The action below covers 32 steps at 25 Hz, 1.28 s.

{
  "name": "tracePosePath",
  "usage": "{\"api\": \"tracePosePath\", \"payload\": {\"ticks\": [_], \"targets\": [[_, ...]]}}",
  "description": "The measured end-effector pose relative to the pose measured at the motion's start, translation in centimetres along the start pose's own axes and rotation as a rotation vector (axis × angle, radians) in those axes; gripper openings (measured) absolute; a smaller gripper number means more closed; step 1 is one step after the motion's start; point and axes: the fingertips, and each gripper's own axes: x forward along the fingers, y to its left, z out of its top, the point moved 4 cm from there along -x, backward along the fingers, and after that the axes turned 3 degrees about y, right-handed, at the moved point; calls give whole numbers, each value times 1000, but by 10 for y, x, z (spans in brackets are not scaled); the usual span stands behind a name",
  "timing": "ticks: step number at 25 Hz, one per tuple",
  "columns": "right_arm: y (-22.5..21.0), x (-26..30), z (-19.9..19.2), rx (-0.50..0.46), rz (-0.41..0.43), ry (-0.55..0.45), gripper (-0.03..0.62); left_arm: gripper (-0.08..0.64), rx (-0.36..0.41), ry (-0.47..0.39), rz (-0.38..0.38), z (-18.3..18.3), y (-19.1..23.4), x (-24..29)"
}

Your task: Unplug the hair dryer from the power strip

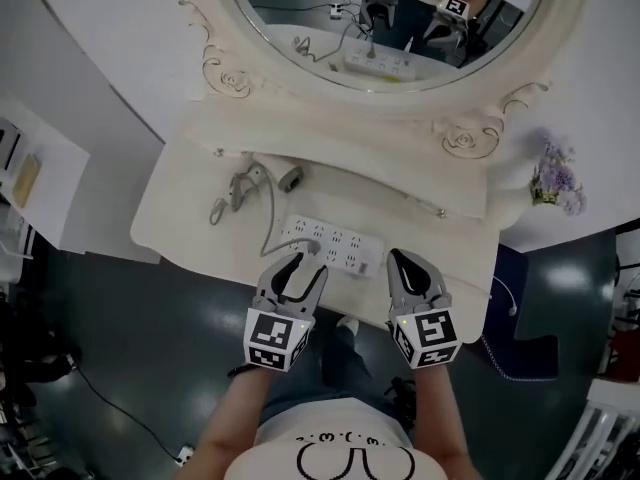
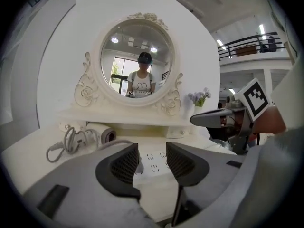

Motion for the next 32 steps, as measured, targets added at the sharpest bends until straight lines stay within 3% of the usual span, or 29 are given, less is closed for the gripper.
{"api": "tracePosePath", "payload": {"ticks": [9, 22, 27, 32], "targets": [[10, 39, -42, -35, 134, 114, -5, 179, -38, 100, 109, -39, 26, 44], [39, 72, -68, -100, 286, 220, -5, 110, 44, 130, 162, -50, 37, 78], [46, 97, -72, -143, 296, 260, -4, 107, 65, 149, 143, -50, 36, 80], [52, 106, -77, -269, 290, 365, -5, 103, 71, 181, 147, -51, 37, 79]]}}
